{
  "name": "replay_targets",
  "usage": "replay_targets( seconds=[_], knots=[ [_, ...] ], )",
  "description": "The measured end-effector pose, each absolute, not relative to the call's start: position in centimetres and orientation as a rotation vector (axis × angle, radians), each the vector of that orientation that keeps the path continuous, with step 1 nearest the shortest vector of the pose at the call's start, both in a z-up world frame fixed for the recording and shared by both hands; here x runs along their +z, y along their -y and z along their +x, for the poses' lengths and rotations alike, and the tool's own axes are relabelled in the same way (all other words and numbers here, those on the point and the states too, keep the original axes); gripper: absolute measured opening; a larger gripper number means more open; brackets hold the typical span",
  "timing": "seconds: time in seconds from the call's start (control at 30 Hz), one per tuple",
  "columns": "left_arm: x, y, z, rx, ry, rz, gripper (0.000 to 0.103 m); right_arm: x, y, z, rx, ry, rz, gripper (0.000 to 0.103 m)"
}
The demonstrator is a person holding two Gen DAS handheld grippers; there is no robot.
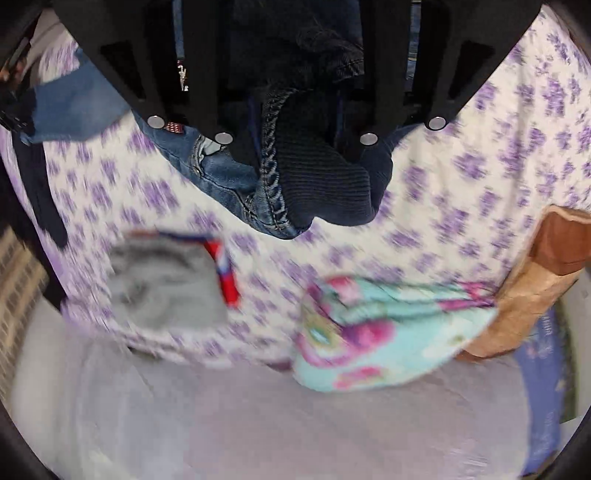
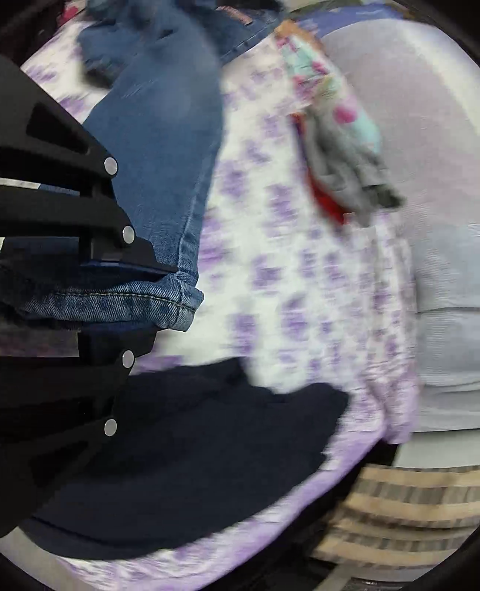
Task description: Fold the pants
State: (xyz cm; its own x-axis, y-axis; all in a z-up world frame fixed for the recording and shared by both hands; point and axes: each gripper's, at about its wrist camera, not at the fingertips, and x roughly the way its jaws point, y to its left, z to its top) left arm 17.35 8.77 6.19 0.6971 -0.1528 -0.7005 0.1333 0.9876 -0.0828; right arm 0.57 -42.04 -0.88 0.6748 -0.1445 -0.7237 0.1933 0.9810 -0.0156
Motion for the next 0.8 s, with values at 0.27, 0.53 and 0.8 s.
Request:
replay_targets(
  seconds=[0.27, 0.53, 0.8],
  knots=[
    [8.3, -15.4, 24.9, 0.034, -0.742, -0.176, 0.030, 5.7, 40.2, 13.2, -0.132, -0.675, -0.035, 0.029],
    [1.8, -20.5, 29.7, 0.165, -0.997, -0.237, 0.052, -1.4, 38.0, 19.1, -0.258, -0.904, -0.092, 0.073],
    [5.7, -21.9, 13.5, 0.136, -0.871, -0.060, 0.096, -2.0, 29.8, 2.3, 0.304, -0.920, 0.044, 0.097]
  ],
)
